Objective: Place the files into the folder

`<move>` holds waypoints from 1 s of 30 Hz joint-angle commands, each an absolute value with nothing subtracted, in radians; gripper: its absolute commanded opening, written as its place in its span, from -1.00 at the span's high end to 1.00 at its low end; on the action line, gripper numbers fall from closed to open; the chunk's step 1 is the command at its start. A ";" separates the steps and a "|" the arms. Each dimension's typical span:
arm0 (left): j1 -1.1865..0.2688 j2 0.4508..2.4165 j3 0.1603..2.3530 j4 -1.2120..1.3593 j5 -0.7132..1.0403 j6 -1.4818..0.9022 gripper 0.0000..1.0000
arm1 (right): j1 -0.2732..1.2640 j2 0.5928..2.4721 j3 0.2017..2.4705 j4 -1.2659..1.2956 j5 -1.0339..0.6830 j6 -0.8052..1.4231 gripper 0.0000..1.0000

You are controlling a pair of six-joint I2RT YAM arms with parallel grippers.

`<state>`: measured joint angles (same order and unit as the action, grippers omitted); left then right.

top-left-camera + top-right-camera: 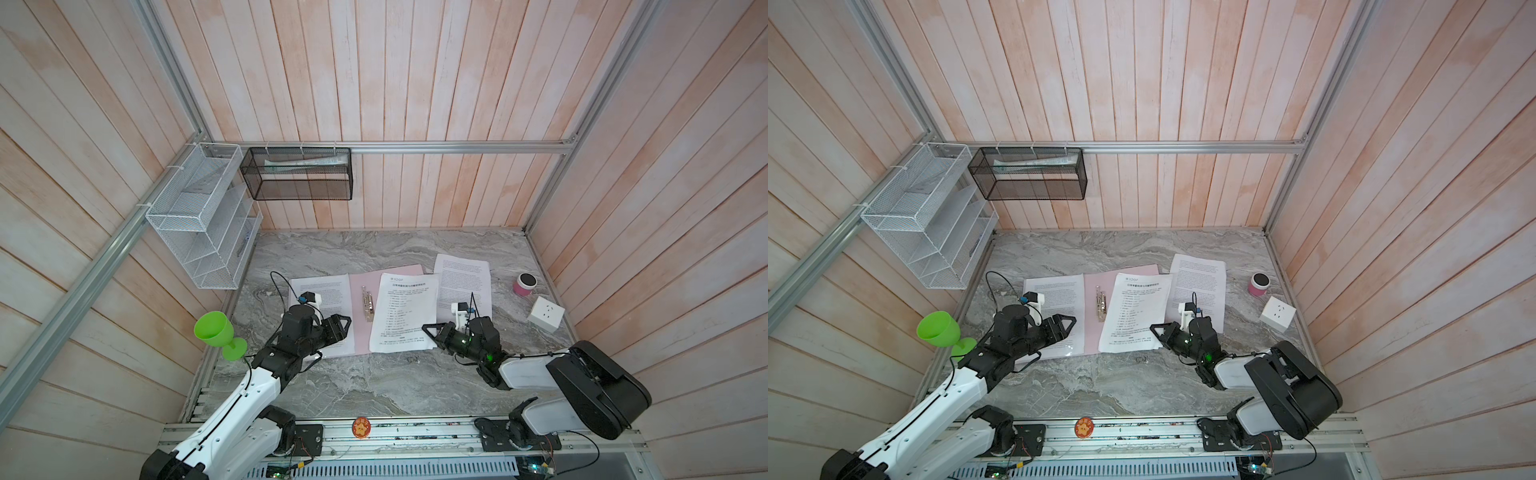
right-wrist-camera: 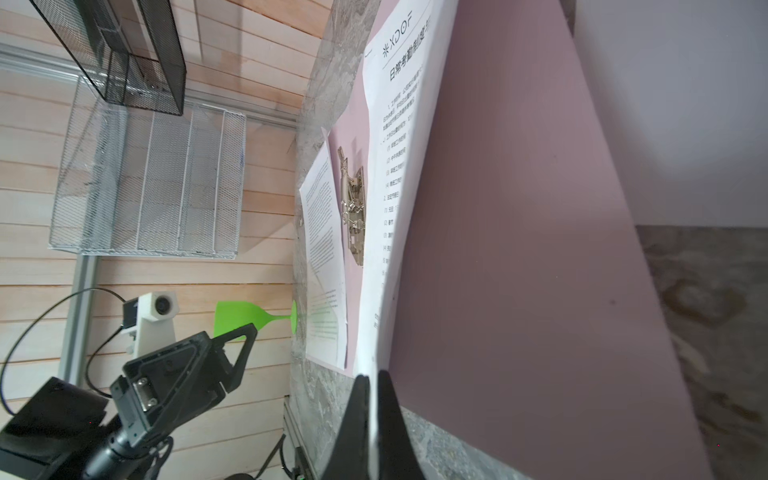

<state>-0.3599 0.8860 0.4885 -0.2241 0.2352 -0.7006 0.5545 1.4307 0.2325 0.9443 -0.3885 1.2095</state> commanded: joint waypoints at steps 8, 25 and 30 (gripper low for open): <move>-0.354 0.889 0.492 -0.206 0.230 -0.692 -0.41 | 0.552 1.355 0.525 0.795 -0.454 1.155 1.00; -0.353 0.907 0.495 -0.216 0.220 -0.681 -0.40 | 0.554 1.513 0.496 0.954 -0.489 1.180 1.00; -0.354 0.930 0.491 -0.199 0.226 -0.680 -0.40 | 0.554 1.472 0.372 0.972 -0.454 1.174 1.00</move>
